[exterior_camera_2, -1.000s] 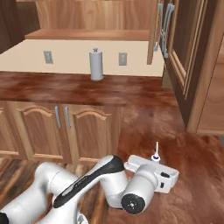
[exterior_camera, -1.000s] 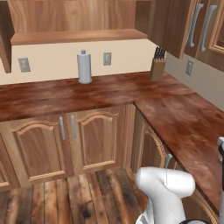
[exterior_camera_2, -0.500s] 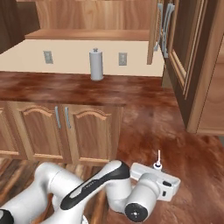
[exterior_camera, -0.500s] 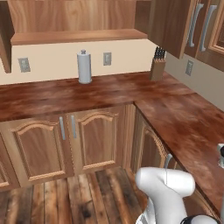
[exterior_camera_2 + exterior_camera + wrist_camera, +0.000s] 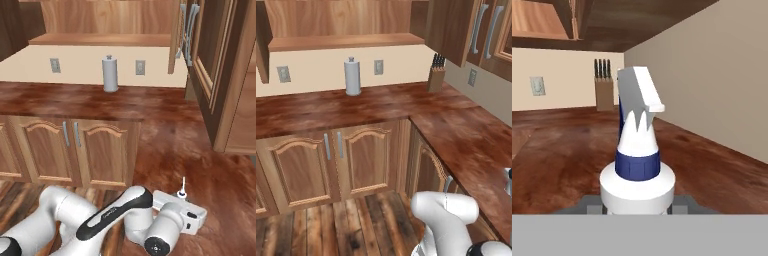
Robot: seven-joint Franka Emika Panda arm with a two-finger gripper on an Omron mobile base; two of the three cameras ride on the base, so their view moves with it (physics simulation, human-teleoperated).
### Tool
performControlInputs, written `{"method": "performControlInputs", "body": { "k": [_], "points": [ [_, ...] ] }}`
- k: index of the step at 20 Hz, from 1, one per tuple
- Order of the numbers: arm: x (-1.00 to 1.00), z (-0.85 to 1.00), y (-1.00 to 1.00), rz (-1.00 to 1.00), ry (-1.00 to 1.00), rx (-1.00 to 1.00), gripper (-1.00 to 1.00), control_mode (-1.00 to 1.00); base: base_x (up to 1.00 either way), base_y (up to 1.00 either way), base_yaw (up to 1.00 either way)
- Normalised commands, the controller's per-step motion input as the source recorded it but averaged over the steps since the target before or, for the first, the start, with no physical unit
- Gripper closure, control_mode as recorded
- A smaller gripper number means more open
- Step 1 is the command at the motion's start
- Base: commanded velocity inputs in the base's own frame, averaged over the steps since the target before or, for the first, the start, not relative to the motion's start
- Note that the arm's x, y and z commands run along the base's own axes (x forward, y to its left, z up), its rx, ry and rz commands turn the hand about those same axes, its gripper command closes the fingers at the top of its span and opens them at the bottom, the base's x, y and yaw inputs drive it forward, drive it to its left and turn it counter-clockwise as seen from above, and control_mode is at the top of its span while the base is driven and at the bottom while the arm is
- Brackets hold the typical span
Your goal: Move the cutting board and knife to the sink. Then move spray from the cabinet to the counter.
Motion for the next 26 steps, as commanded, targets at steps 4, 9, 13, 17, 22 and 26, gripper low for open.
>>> {"method": "performControlInputs", "body": {
  "k": [4, 9, 13, 17, 22, 26],
  "points": [
    [0.02, -0.29, -0.07, -0.02, 0.00, 0.00, 1.00, -1.00, 0.00, 0.00, 0.00],
    [0.00, -0.28, -0.05, -0.02, 0.00, 0.00, 1.00, -1.00, 0.00, 0.00, 0.00],
    [0.00, -0.28, 0.00, -0.02, 0.00, 0.00, -1.00, -1.00, 0.00, 0.00, 0.00],
    [0.00, -0.22, 0.00, -0.01, 0.00, 0.00, -1.00, -1.00, 0.00, 0.00, 0.00],
    [0.00, -0.19, 0.00, -0.01, 0.00, 0.00, -1.00, -1.00, 0.00, 0.00, 0.00],
    [-0.09, -0.06, 0.00, -0.01, 0.00, 0.00, -1.00, -1.00, 0.00, 0.00, 0.00]
  ]
}}
